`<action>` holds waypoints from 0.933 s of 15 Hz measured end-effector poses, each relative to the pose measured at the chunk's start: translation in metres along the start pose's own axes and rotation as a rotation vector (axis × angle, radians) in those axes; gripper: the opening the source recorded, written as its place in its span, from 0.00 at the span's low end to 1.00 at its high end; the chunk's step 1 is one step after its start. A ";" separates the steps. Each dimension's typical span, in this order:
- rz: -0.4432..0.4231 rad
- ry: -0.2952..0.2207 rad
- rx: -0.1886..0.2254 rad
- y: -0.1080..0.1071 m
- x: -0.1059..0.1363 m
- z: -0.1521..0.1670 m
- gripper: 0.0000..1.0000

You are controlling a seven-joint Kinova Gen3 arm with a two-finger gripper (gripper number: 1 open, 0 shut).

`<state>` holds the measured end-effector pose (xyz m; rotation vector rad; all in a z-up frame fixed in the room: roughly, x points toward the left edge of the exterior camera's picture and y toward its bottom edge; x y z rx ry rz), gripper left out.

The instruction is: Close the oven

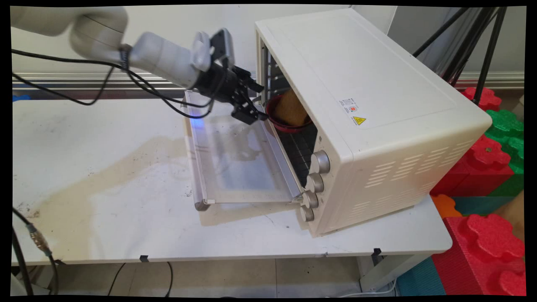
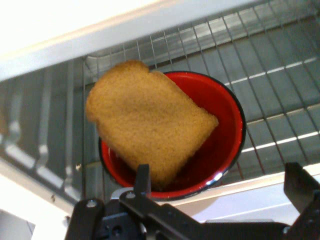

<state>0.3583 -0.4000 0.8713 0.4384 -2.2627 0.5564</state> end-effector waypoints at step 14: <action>-0.226 0.059 0.024 0.006 -0.007 -0.133 1.00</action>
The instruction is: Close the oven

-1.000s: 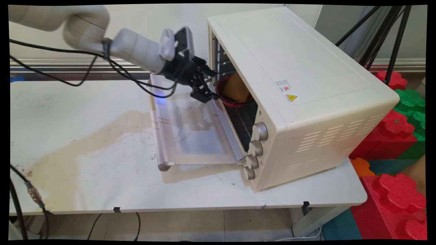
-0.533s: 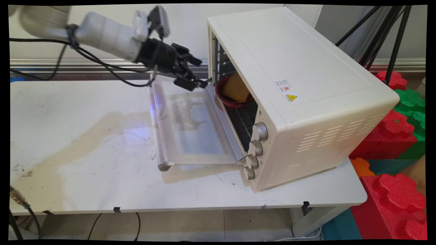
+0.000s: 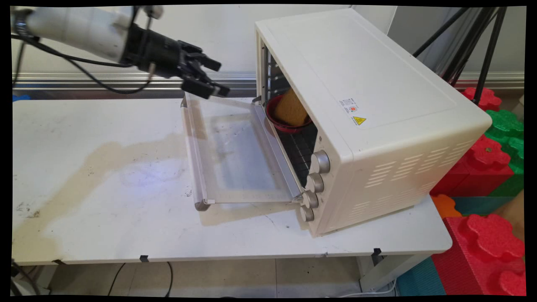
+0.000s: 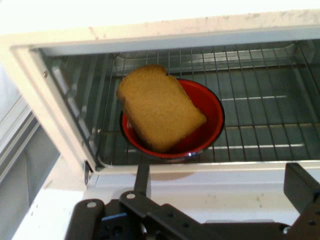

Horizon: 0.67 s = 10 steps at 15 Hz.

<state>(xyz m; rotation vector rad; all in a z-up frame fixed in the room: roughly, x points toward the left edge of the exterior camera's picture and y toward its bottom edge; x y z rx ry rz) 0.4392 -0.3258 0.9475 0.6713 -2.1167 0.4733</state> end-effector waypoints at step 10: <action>-0.081 -0.060 -0.016 0.013 -0.035 -0.077 1.00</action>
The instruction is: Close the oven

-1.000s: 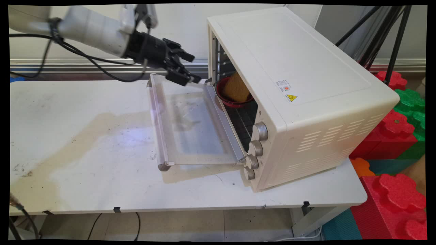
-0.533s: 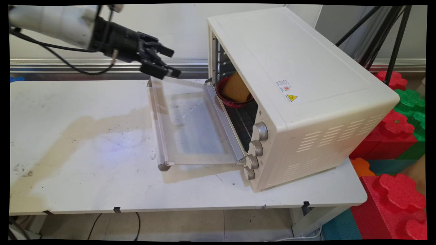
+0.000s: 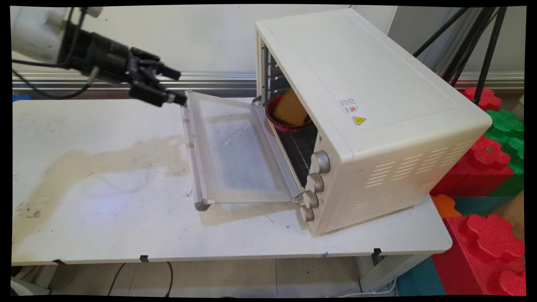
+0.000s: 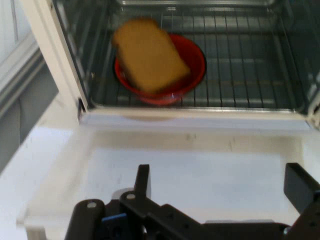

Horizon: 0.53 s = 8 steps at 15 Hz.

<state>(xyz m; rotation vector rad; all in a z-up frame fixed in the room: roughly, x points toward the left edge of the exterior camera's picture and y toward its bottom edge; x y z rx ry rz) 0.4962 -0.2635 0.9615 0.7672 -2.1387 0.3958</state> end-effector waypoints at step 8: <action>-0.002 -0.106 -0.024 0.012 -0.045 -0.027 1.00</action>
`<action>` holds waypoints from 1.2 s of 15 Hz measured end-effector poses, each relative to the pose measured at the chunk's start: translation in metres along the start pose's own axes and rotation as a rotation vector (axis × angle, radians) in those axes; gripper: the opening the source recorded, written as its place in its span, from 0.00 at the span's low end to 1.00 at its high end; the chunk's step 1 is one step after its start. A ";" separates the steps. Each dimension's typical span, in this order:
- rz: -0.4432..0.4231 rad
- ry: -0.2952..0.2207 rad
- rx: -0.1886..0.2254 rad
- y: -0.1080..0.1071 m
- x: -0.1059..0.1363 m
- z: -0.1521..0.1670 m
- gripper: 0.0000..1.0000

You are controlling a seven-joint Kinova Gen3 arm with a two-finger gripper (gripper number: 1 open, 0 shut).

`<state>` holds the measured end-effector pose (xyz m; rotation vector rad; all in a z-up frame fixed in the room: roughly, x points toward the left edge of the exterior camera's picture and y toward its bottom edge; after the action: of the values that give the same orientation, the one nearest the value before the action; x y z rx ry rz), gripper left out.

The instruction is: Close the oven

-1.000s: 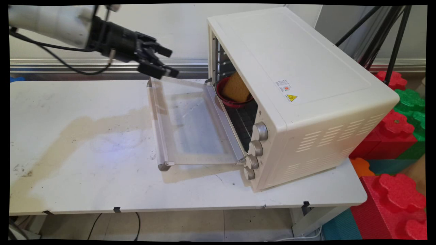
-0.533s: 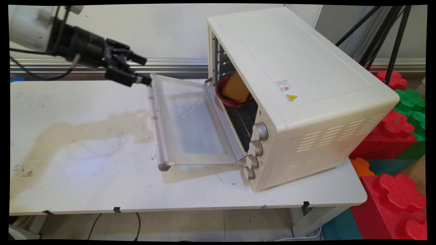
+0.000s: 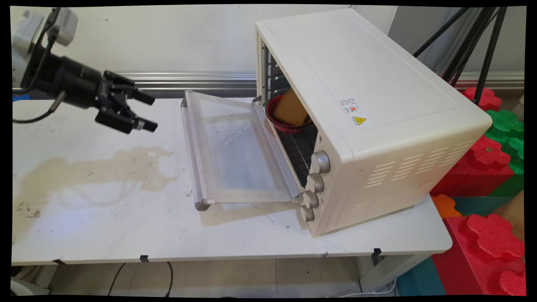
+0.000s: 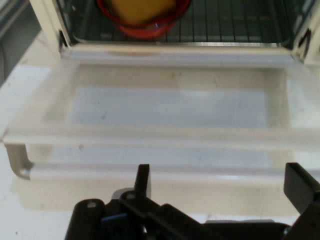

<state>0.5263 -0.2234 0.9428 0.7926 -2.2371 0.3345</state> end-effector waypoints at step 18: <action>0.056 -0.146 -0.024 0.006 -0.053 0.081 1.00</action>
<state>0.5061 -0.2319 0.8484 0.7640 -2.3994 0.2838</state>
